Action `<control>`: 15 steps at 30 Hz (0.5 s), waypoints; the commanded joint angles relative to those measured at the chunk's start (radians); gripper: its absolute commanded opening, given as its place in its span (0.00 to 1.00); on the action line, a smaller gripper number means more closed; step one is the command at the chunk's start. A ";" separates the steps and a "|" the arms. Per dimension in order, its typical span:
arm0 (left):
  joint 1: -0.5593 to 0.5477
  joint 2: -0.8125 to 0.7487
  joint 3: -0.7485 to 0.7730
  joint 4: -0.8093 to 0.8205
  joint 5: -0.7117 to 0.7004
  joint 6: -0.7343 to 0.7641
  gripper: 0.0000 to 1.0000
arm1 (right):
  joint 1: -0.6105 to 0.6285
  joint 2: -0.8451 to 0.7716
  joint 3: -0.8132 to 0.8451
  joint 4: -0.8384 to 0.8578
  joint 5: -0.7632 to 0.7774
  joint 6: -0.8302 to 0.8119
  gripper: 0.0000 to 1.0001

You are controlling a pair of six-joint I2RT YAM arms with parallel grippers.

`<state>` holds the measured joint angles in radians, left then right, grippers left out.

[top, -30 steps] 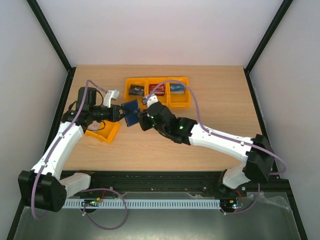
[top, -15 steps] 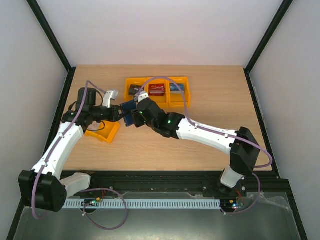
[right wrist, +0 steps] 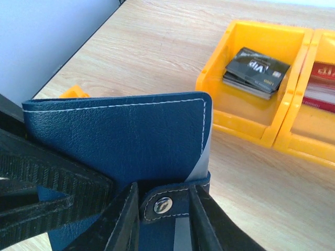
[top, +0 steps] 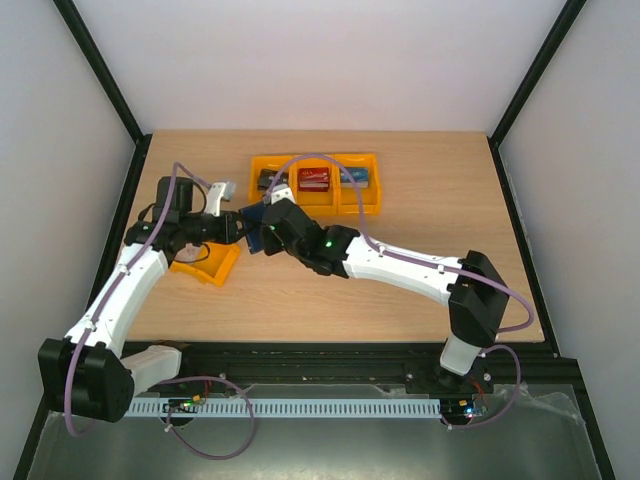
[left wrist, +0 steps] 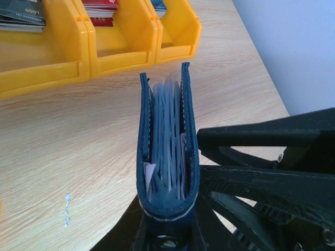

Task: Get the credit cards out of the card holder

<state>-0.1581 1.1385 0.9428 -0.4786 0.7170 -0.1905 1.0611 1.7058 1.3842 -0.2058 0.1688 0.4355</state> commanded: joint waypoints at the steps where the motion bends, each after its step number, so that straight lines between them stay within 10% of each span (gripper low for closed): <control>1: -0.001 -0.009 0.002 0.031 0.059 -0.010 0.02 | -0.001 0.055 0.011 -0.106 0.043 0.037 0.22; 7: 0.004 -0.008 0.002 0.034 0.060 -0.013 0.02 | -0.002 0.063 0.012 -0.129 0.065 0.044 0.02; 15: 0.018 -0.013 -0.004 0.028 0.049 0.000 0.02 | -0.027 0.026 -0.047 -0.145 0.106 0.040 0.02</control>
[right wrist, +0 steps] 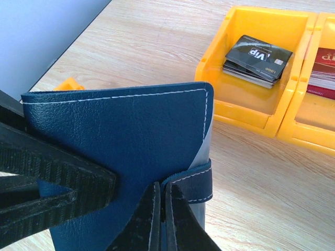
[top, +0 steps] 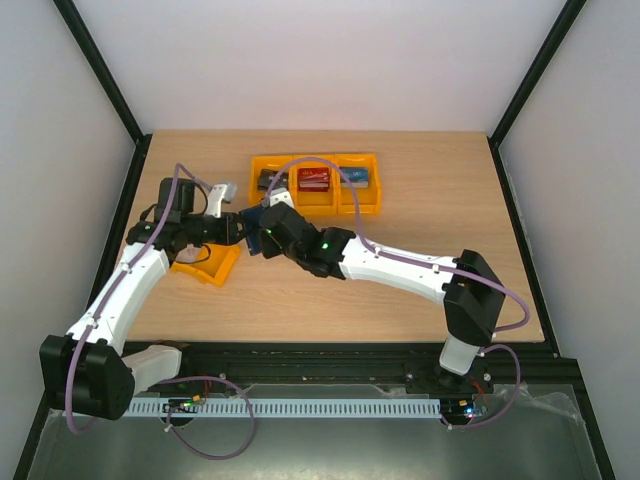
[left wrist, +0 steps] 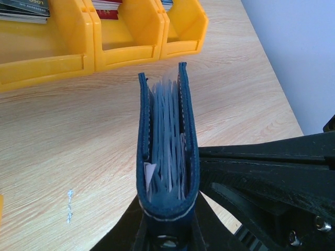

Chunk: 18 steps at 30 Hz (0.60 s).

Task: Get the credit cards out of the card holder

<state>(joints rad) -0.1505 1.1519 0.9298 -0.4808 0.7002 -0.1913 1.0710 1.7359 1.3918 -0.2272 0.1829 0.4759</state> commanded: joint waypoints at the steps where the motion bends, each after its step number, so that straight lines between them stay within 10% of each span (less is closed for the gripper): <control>1: 0.011 -0.027 0.008 0.028 0.064 0.002 0.02 | -0.047 -0.013 -0.067 -0.124 0.093 -0.003 0.02; 11: 0.012 -0.029 0.011 -0.031 0.185 0.087 0.02 | -0.215 -0.187 -0.264 -0.124 0.101 -0.037 0.02; 18: 0.013 -0.034 0.007 -0.060 0.235 0.134 0.02 | -0.360 -0.333 -0.388 -0.023 -0.182 -0.126 0.02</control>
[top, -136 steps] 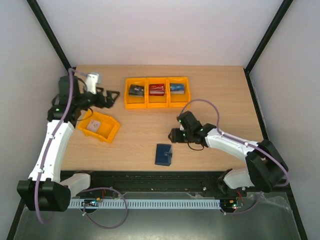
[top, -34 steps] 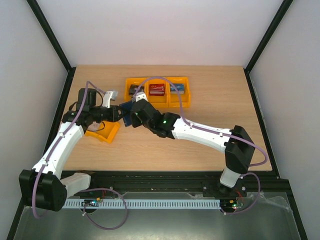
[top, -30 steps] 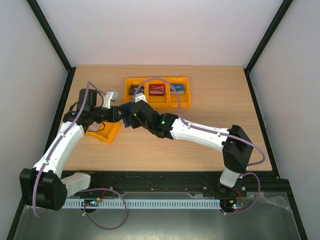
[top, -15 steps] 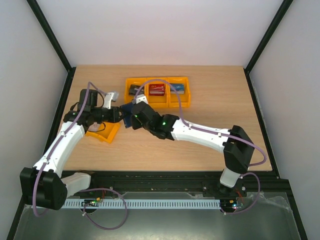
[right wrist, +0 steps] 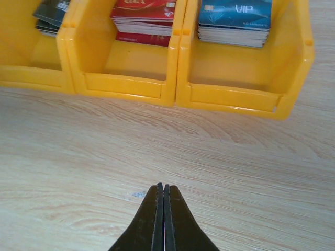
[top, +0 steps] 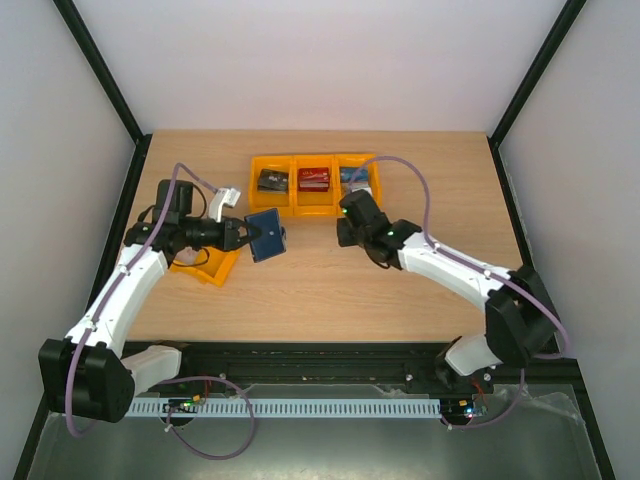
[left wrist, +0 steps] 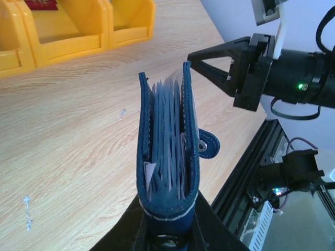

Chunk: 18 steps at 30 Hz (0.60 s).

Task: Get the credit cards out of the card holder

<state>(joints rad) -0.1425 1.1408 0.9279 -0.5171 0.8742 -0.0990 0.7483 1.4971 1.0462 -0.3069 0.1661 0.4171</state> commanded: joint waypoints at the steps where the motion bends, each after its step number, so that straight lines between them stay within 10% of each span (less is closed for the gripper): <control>1: 0.005 -0.024 0.009 -0.026 0.062 0.045 0.02 | -0.052 -0.117 -0.054 0.079 -0.230 -0.084 0.02; 7: 0.003 -0.018 0.030 -0.093 0.165 0.138 0.02 | -0.072 -0.212 -0.082 0.239 -0.677 -0.155 0.20; 18: -0.017 0.003 0.176 -0.273 0.261 0.340 0.02 | -0.072 -0.224 -0.086 0.484 -1.043 -0.101 0.42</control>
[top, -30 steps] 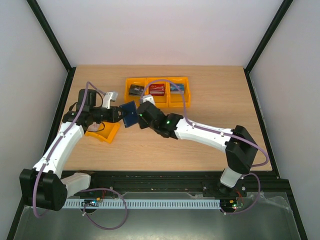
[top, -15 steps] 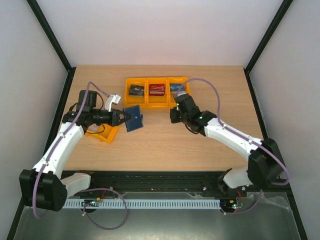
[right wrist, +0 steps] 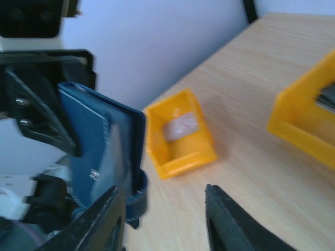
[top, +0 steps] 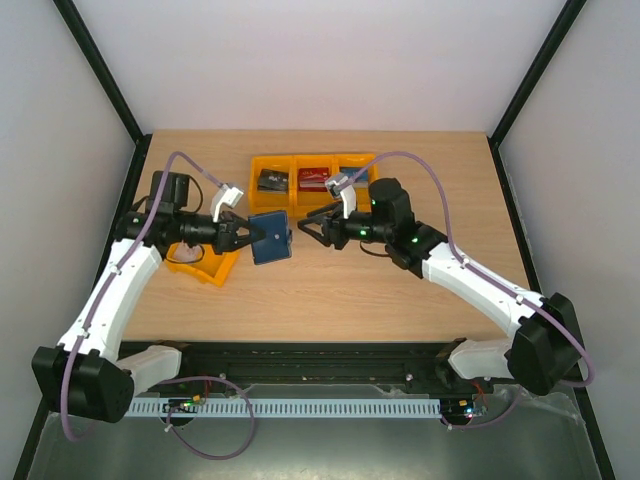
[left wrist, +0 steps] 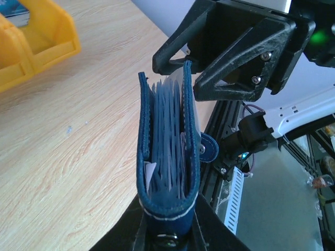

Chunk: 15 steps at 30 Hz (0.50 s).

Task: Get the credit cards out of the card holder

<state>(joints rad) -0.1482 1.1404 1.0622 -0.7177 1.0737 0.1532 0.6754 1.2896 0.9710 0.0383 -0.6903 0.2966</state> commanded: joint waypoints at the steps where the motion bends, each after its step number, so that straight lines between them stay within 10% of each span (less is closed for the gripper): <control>1: -0.014 0.005 0.046 -0.074 0.054 0.087 0.02 | 0.001 -0.016 -0.014 0.161 -0.214 0.028 0.47; 7: -0.019 0.012 0.061 -0.074 0.035 0.083 0.02 | 0.008 -0.014 -0.040 0.226 -0.223 0.067 0.76; 15: -0.026 0.016 0.090 -0.115 0.045 0.126 0.02 | 0.012 0.038 -0.012 0.195 -0.170 0.064 0.65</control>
<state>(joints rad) -0.1665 1.1557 1.1107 -0.8017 1.0813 0.2348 0.6811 1.3102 0.9421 0.2043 -0.8803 0.3557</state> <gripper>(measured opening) 0.132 0.686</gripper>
